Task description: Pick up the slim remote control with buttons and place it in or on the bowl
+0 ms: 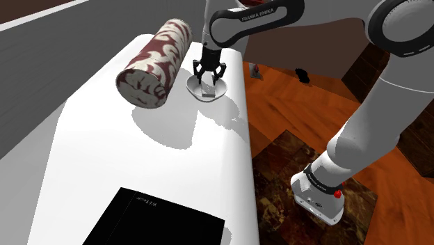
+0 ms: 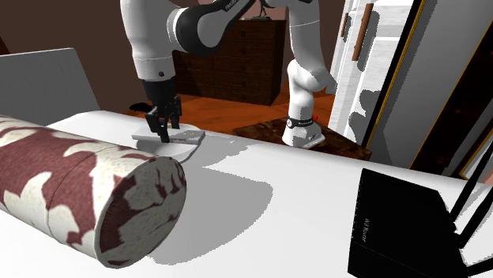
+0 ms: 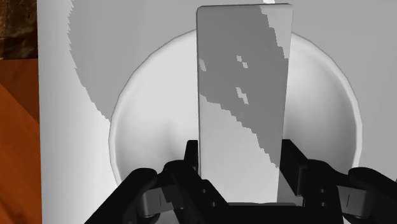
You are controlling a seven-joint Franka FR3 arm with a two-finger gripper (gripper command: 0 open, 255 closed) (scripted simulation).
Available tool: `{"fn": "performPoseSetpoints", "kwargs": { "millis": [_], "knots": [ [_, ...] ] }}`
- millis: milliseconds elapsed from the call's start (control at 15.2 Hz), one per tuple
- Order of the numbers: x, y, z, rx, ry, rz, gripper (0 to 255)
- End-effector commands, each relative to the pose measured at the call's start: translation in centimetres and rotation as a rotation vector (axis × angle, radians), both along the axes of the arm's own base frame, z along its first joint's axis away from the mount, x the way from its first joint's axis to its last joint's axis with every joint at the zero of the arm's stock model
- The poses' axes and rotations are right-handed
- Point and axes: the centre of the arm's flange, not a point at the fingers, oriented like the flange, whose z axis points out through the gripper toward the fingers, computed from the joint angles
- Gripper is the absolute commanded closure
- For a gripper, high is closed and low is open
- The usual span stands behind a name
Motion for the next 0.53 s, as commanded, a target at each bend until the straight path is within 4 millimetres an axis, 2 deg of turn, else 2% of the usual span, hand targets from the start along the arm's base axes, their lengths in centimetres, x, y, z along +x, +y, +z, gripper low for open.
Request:
{"fn": "performPoseSetpoints", "kwargs": {
  "millis": [0,198,264,462],
  "knots": [
    [0.04,-0.09,-0.12,0.0,0.001,-0.001,255],
    [0.04,-0.09,-0.12,0.0,0.001,-0.001,255],
    [0.04,-0.1,-0.12,0.0,0.001,-0.001,0],
    [0.02,-0.11,-0.12,0.0,0.001,-0.001,0]
  ]
}}
